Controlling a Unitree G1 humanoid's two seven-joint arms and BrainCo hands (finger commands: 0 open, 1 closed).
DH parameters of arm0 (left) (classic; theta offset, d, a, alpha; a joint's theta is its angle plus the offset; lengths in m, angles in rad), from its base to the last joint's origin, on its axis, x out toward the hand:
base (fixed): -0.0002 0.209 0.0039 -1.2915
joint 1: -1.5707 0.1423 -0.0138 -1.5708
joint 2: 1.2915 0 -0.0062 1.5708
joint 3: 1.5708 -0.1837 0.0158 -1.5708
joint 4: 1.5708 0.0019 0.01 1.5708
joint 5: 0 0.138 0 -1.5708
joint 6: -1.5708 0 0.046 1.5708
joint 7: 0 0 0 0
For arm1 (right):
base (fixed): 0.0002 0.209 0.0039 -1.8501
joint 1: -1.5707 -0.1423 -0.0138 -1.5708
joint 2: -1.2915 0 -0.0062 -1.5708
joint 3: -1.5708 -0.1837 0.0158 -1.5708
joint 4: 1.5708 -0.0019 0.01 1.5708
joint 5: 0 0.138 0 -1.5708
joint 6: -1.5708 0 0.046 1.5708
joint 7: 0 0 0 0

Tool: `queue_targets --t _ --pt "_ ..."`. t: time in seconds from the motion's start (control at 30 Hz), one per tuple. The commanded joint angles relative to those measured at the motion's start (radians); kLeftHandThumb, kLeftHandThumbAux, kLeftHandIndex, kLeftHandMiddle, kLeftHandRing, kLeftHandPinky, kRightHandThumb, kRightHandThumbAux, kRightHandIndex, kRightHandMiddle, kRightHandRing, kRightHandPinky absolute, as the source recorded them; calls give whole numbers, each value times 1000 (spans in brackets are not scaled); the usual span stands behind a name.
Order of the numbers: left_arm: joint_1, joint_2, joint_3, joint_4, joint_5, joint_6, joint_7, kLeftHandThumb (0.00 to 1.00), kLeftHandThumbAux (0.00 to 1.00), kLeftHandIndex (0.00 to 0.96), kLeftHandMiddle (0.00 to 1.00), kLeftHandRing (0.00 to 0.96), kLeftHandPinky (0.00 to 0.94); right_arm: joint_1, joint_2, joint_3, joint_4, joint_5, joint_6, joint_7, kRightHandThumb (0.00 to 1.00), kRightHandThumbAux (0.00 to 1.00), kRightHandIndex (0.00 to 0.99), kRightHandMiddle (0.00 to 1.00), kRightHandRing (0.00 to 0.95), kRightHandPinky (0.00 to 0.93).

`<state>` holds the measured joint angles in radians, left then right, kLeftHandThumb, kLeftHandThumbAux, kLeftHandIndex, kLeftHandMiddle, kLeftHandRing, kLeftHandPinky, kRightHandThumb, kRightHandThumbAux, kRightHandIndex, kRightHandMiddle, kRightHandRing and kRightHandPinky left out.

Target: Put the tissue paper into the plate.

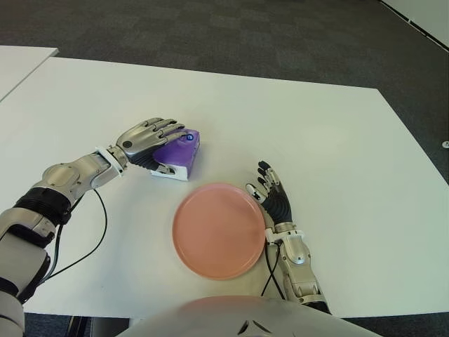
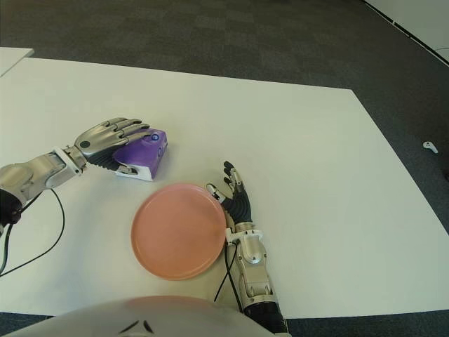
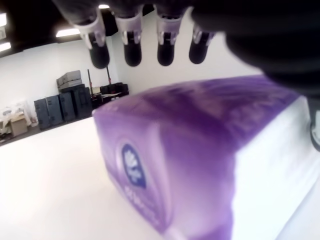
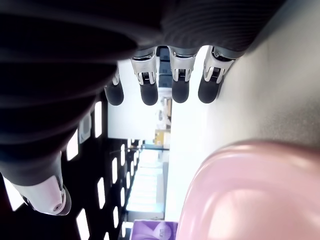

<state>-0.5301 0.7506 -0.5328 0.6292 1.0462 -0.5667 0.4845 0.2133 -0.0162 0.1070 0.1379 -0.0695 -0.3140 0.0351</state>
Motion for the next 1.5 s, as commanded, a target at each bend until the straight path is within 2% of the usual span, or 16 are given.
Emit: queue_targets --t 0.03,0.23,0.57,0.77,1.03,1.1,1.5 --pt "32 -56 -93 78 126 77 152 7 363 0 0 0 0 69 1 11 51 5 101 14 0 627 0 0 0 0" --pt "7 -128 -203 252 215 148 330 1 378 0 0 0 0 72 7 8 47 9 117 11 0 642 0 4 0 0" --pt "-7 -201 -297 457 201 184 440 19 401 0 0 0 0 78 8 5 48 14 118 16 0 645 0 9 0 0" --pt "-3 -240 -331 539 185 212 455 16 407 0 0 0 0 83 6 3 49 16 113 21 0 642 0 9 0 0" --pt "2 -257 -355 583 146 210 444 17 411 0 0 0 0 76 1 -4 81 19 94 27 0 647 0 5 0 0" --pt "1 -258 -360 587 136 208 437 21 410 0 0 0 0 51 -2 -11 149 24 55 34 0 648 0 4 0 0" --pt "-8 -239 -359 583 70 180 388 44 413 0 0 0 0 22 -33 -10 248 14 -95 70 0 623 0 0 0 0"
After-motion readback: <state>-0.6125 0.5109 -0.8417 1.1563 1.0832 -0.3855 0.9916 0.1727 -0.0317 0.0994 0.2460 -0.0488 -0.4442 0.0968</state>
